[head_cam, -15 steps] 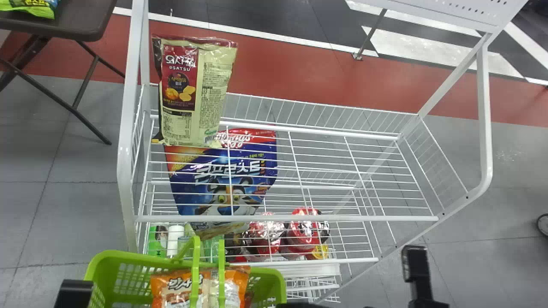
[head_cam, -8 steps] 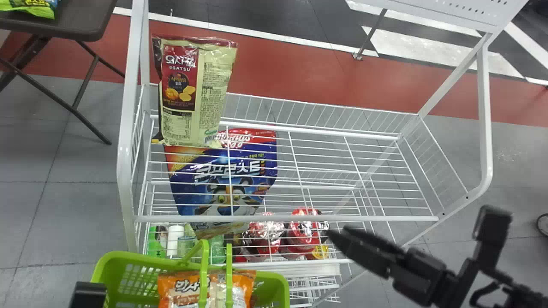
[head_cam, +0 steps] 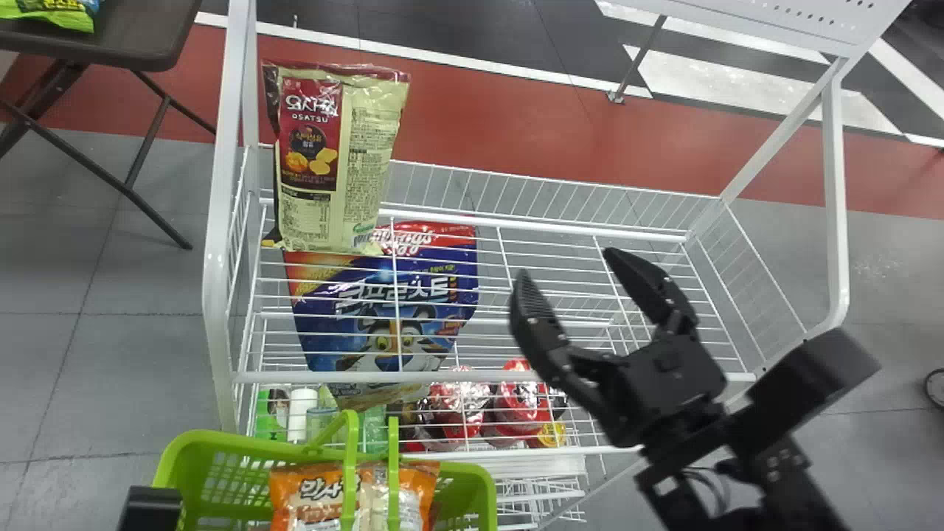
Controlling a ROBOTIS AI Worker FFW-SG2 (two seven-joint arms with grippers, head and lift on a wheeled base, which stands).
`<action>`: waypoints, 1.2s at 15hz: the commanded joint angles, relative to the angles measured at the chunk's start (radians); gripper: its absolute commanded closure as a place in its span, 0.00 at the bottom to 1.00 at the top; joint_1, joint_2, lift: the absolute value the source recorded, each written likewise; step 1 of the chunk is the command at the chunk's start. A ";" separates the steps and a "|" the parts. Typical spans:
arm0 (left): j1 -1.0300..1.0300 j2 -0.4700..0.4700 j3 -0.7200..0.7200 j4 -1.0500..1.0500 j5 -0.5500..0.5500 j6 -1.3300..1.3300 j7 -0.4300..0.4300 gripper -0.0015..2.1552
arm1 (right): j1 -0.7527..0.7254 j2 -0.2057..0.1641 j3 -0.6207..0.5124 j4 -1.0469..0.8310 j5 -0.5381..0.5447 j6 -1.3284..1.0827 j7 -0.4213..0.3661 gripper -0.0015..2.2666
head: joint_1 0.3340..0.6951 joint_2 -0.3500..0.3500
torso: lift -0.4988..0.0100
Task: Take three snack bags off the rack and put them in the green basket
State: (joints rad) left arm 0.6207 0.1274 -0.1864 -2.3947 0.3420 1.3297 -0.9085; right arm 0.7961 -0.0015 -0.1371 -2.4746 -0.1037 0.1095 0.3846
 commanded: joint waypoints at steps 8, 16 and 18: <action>0.044 -0.005 0.002 0.002 -0.005 -0.069 0.002 0.89 | 0.002 0.002 0.122 0.057 0.028 -0.027 -0.104 0.03 | 1.00 0.00 | 0.93; 0.054 -0.009 0.005 0.002 -0.011 -0.085 0.000 0.89 | -0.006 0.002 0.122 0.059 0.027 -0.027 -0.102 0.03 | 1.00 0.00 | 0.93; 0.054 -0.011 0.005 0.002 -0.011 -0.088 0.000 0.89 | -0.008 0.002 0.120 0.060 0.027 -0.027 -0.102 0.03 | 1.00 0.00 | 0.93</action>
State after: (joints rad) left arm 0.6747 0.1174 -0.1811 -2.3930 0.3313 1.2440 -0.9081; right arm 0.7891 -0.0015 -0.0158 -2.4157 -0.0759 0.0824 0.2823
